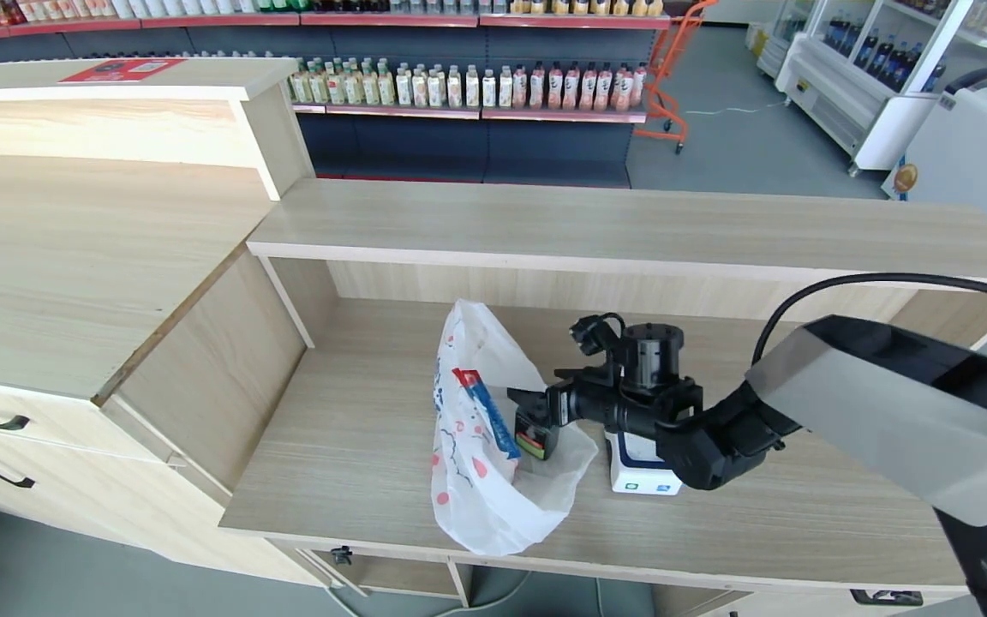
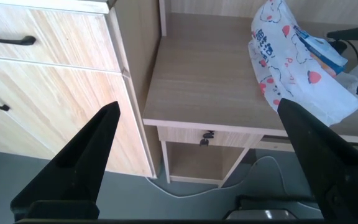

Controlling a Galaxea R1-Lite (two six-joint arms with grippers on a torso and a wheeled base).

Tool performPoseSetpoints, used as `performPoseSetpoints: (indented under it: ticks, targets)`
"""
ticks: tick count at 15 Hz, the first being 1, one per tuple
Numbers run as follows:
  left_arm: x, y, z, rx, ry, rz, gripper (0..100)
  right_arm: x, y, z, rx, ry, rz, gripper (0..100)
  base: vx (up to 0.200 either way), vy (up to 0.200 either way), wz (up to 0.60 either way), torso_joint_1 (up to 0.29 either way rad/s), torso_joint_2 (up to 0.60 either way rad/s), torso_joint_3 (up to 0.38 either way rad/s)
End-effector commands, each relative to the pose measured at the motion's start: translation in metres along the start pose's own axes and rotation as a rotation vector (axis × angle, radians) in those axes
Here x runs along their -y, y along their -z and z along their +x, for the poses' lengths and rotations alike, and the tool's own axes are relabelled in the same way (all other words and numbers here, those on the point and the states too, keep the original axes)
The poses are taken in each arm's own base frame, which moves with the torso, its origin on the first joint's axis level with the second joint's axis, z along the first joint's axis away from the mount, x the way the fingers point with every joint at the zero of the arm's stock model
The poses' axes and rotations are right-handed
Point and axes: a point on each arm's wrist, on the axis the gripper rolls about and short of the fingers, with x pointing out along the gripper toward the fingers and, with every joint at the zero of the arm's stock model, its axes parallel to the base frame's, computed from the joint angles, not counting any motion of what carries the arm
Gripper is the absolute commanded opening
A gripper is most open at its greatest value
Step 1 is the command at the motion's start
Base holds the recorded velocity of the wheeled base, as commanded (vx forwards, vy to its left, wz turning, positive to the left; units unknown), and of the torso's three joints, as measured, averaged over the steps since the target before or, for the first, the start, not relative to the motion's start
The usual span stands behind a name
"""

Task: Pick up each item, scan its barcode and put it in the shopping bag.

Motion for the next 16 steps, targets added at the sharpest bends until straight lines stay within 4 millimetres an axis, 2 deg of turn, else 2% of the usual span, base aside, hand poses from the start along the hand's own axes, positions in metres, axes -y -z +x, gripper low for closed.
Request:
performPoseSetpoints:
  ticks: [1, 2, 3, 4, 5, 7, 9, 10, 11, 12, 13, 15, 16]
  targets:
    - [0.000, 0.000, 0.000, 0.001, 0.000, -0.001, 100, -0.005, -0.039, -0.062, 0.010, 0.038, 0.053, 100, 0.000, 0.000, 0.00, 0.000, 0.00, 0.000]
    - [0.000, 0.000, 0.000, 0.001, 0.000, -0.001, 100, -0.010, -0.047, -0.093, -0.017, 0.060, 0.079, 100, 0.000, 0.000, 0.00, 0.000, 0.00, 0.000]
    - [0.000, 0.000, 0.000, 0.001, 0.000, -0.001, 100, -0.020, -0.061, -0.146, -0.019, 0.100, 0.091, 100, 0.000, 0.000, 0.00, 0.000, 0.00, 0.000]
    - [0.000, 0.000, 0.000, 0.001, 0.000, -0.001, 100, -0.031, -0.069, -0.186, -0.003, 0.158, 0.094, 100, 0.000, 0.000, 0.00, 0.000, 0.00, 0.000]
    - [0.000, 0.000, 0.000, 0.001, 0.000, -0.001, 100, -0.042, -0.066, -0.228, 0.005, 0.262, 0.094, 100, 0.000, 0.000, 0.00, 0.000, 0.00, 0.000]
    - [0.000, 0.000, 0.000, 0.001, 0.000, -0.001, 100, -0.065, -0.045, -0.294, 0.059, 0.429, 0.092, 100, 0.000, 0.000, 0.00, 0.000, 0.00, 0.000]
    - [0.000, 0.000, 0.000, 0.001, 0.000, -0.001, 100, -0.081, -0.010, -0.346, 0.098, 0.515, 0.093, 100, 0.000, 0.000, 0.00, 0.000, 0.00, 0.000]
    - [0.000, 0.000, 0.000, 0.001, 0.000, -0.001, 100, -0.091, 0.016, -0.375, 0.118, 0.588, 0.084, 100, 0.000, 0.000, 0.00, 0.000, 0.00, 0.000]
    - [0.000, 0.000, 0.000, 0.001, 0.000, -0.001, 100, -0.095, 0.028, -0.385, 0.117, 0.621, 0.079, 100, 0.000, 0.000, 0.00, 0.000, 0.00, 0.000]
    - [0.000, 0.000, 0.000, 0.001, 0.000, -0.001, 100, -0.108, 0.052, -0.405, 0.142, 0.677, 0.074, 100, 0.000, 0.000, 0.00, 0.000, 0.00, 0.000]
    - [0.000, 0.000, 0.000, 0.001, 0.000, -0.001, 100, -0.119, 0.066, -0.418, 0.196, 0.709, 0.050, 100, 0.000, 0.000, 0.00, 0.000, 0.00, 0.000]
    - [0.000, 0.000, 0.000, 0.001, 0.000, -0.001, 100, -0.135, 0.098, -0.431, 0.203, 0.736, -0.034, 100, 0.000, 0.000, 0.00, 0.000, 0.00, 0.000]
    - [0.000, 0.000, 0.000, 0.001, 0.000, -0.001, 100, -0.141, 0.099, -0.436, 0.239, 0.698, -0.050, 100, 0.000, 0.000, 0.00, 0.000, 0.00, 0.000]
